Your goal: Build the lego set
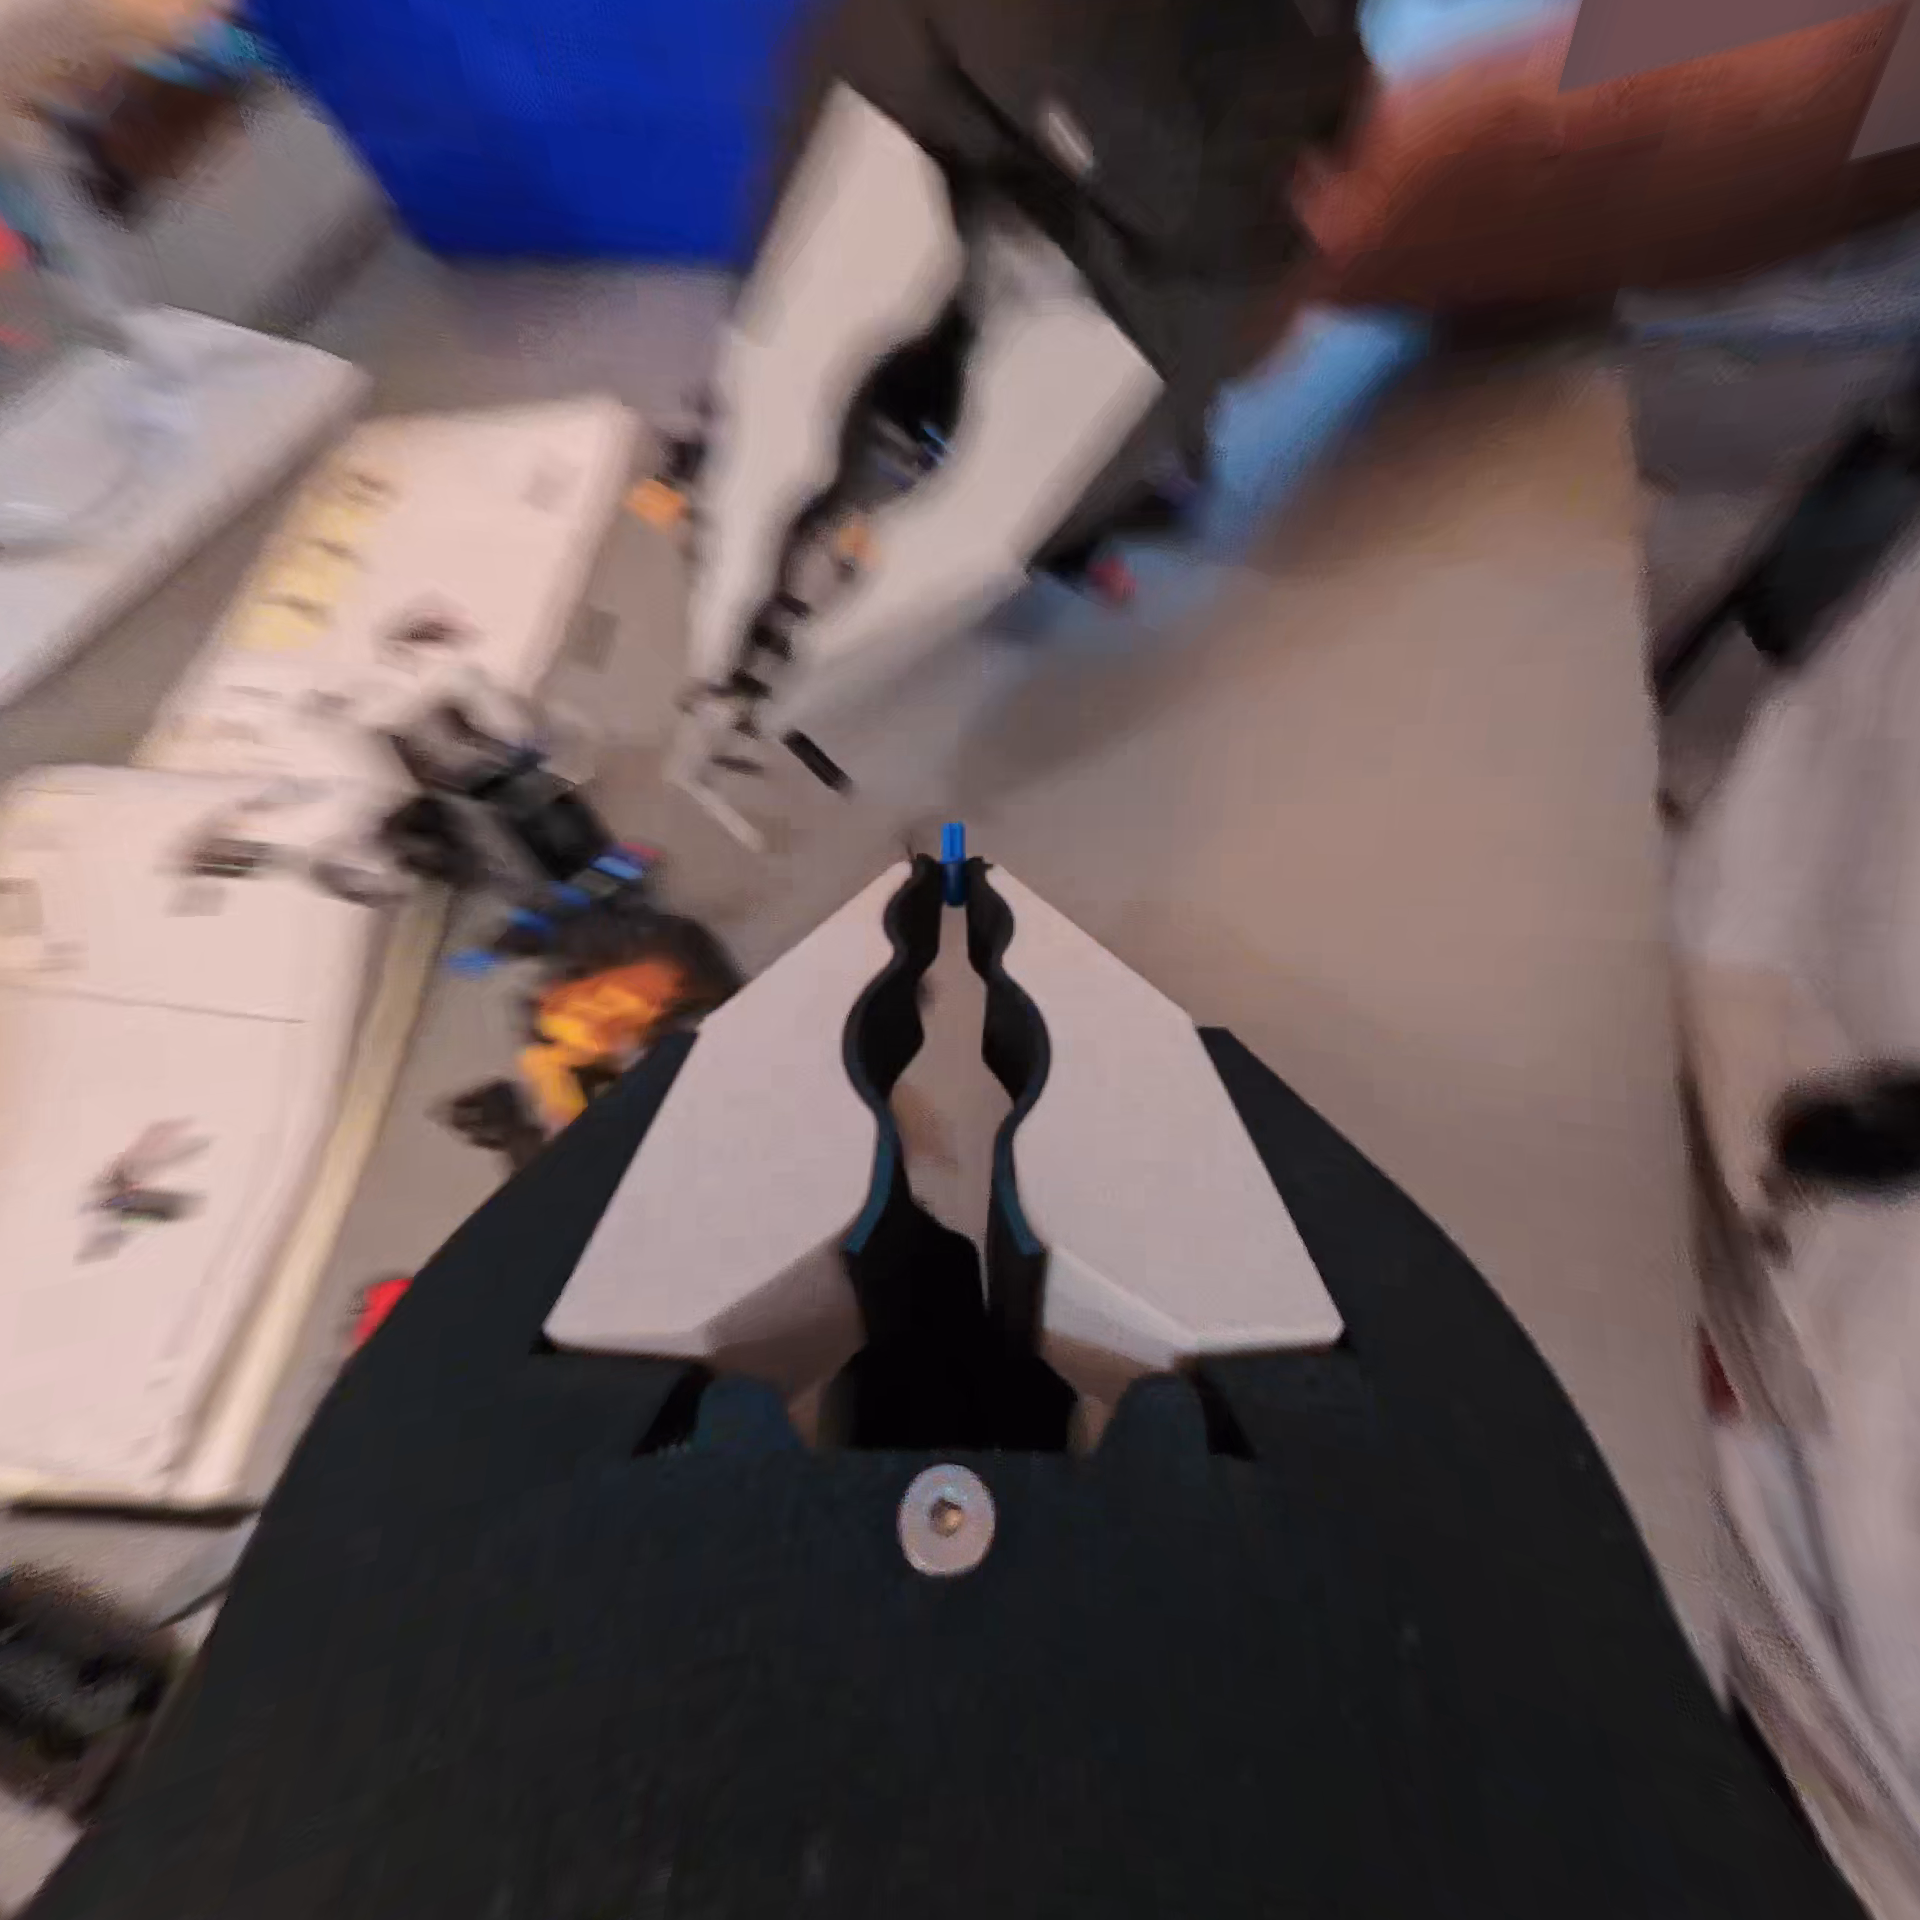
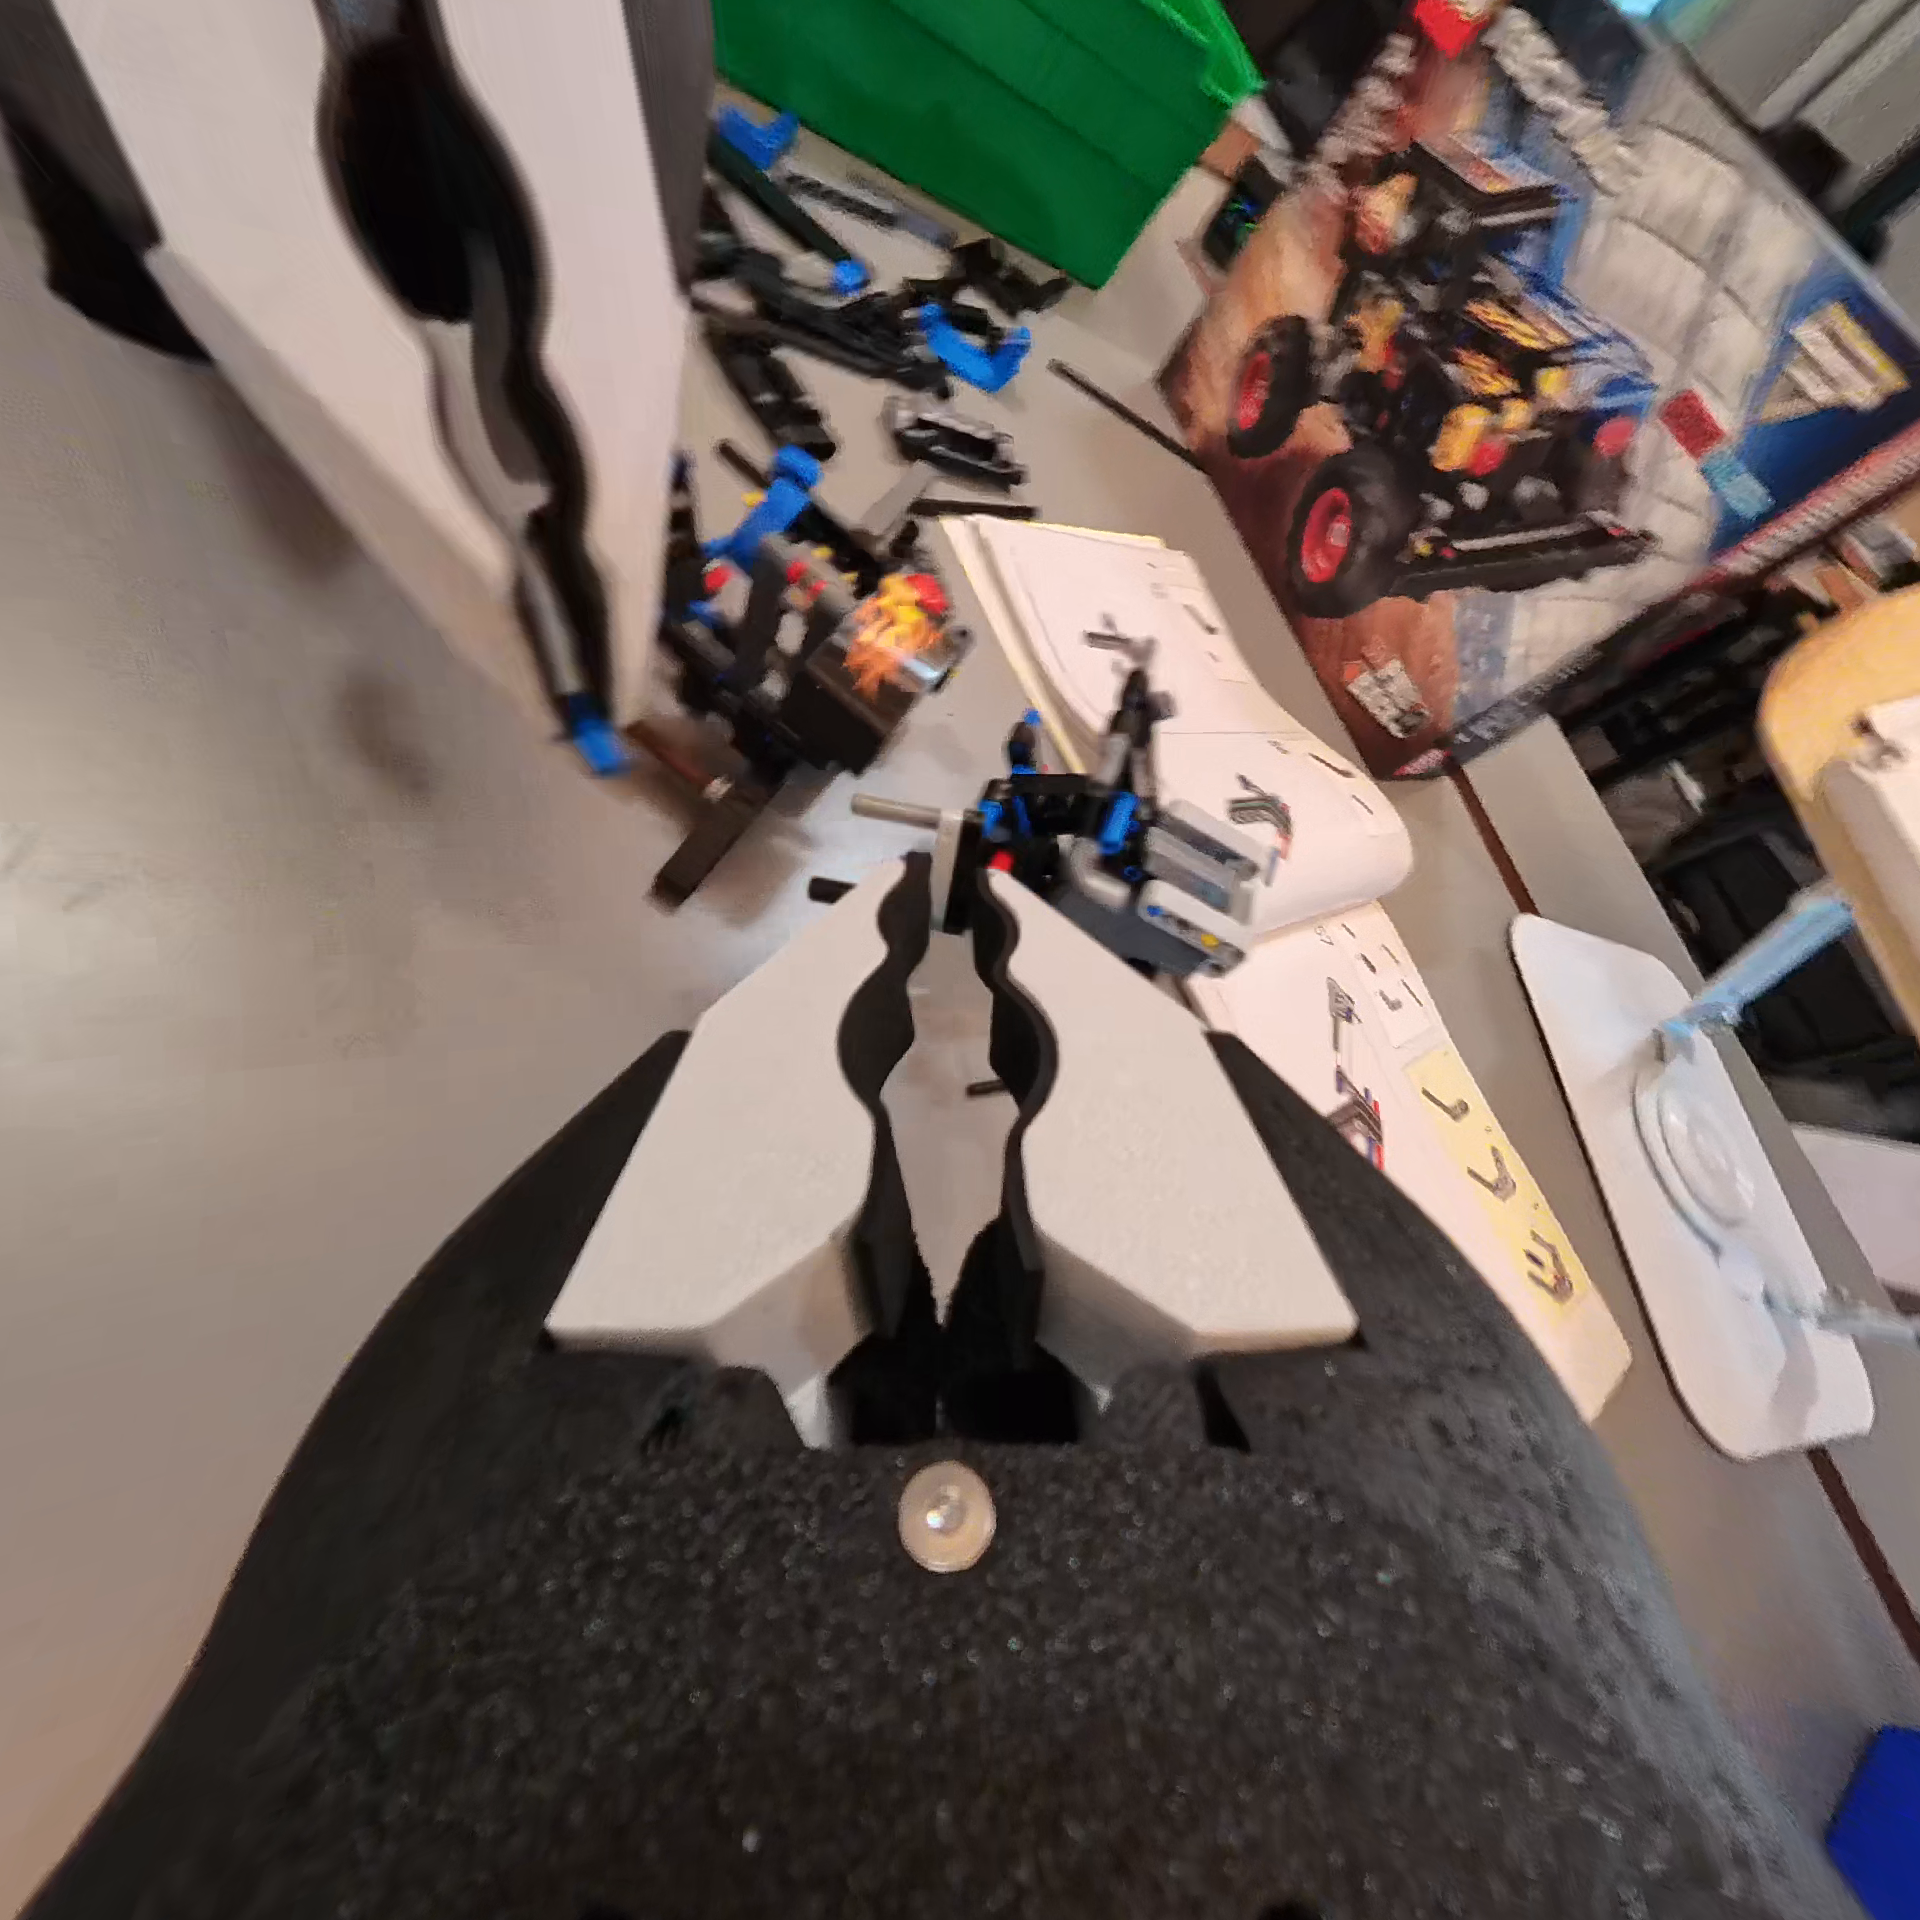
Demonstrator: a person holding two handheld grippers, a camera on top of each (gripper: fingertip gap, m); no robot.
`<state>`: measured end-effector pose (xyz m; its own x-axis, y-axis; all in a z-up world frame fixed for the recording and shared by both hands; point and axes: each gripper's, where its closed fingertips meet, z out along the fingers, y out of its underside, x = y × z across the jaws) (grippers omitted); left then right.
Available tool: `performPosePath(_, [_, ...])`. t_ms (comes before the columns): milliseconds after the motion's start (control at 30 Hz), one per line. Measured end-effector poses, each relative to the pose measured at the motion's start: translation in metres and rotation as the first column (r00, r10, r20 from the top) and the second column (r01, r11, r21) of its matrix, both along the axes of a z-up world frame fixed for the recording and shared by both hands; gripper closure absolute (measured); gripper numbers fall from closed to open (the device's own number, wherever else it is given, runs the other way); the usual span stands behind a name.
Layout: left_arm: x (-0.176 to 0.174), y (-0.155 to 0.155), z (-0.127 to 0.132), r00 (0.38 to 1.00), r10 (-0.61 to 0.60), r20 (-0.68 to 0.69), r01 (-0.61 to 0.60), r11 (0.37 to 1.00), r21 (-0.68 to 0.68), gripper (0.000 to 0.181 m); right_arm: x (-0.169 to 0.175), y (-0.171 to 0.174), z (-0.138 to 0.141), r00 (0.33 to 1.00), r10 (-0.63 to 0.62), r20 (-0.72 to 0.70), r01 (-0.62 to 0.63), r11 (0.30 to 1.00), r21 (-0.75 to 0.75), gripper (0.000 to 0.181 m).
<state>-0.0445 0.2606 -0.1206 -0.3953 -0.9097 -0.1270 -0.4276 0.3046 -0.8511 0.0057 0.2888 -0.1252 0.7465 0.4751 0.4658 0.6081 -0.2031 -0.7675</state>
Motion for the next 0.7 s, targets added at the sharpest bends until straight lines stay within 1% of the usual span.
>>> performPosePath(33, [0.013,0.013,0.018,0.995,0.075,0.058,-0.076,0.997,0.015,0.179,0.003,0.002,0.006,0.999,-0.039,-0.038,0.039,0.999,0.007,0.175])
performPosePath(67, [0.023,0.021,0.029,0.989,0.112,0.095,-0.117,0.992,0.046,0.178,0.006,0.004,0.011,0.994,-0.067,-0.086,0.068,0.998,0.008,0.175])
performPosePath(100, [0.031,0.027,0.034,0.986,0.128,0.109,-0.137,0.987,0.086,0.178,0.009,0.006,0.016,0.987,-0.096,-0.127,0.098,0.995,0.007,0.175])
performPosePath(167, [0.046,0.033,0.036,0.981,0.156,0.115,-0.170,0.977,0.127,0.179,0.018,0.009,0.019,0.973,-0.149,-0.174,0.152,0.988,0.003,0.175])
performPosePath(267, [0.060,0.034,0.029,0.974,0.206,0.099,-0.214,0.974,0.078,0.178,0.025,0.011,0.019,0.952,-0.177,-0.248,0.176,0.984,-0.027,0.175])
performPosePath(333, [0.064,0.040,0.022,0.961,0.262,0.092,-0.269,0.960,0.073,0.178,0.027,0.012,0.020,0.939,-0.186,-0.289,0.185,0.982,-0.031,0.175])
performPosePath(433, [0.065,0.042,0.020,0.947,0.300,0.112,-0.311,0.946,0.089,0.179,0.026,0.012,0.022,0.938,-0.190,-0.290,0.193,0.981,-0.017,0.175])
performPosePath(567, [0.066,0.040,0.015,0.945,0.312,0.099,-0.321,0.942,0.095,0.178,0.026,0.013,0.021,0.944,-0.196,-0.266,0.205,0.979,0.004,0.175])
performPosePath(700, [0.067,0.041,0.011,0.943,0.320,0.095,-0.328,0.940,0.097,0.178,0.027,0.013,0.017,0.958,-0.207,-0.198,0.215,0.977,0.020,0.175])
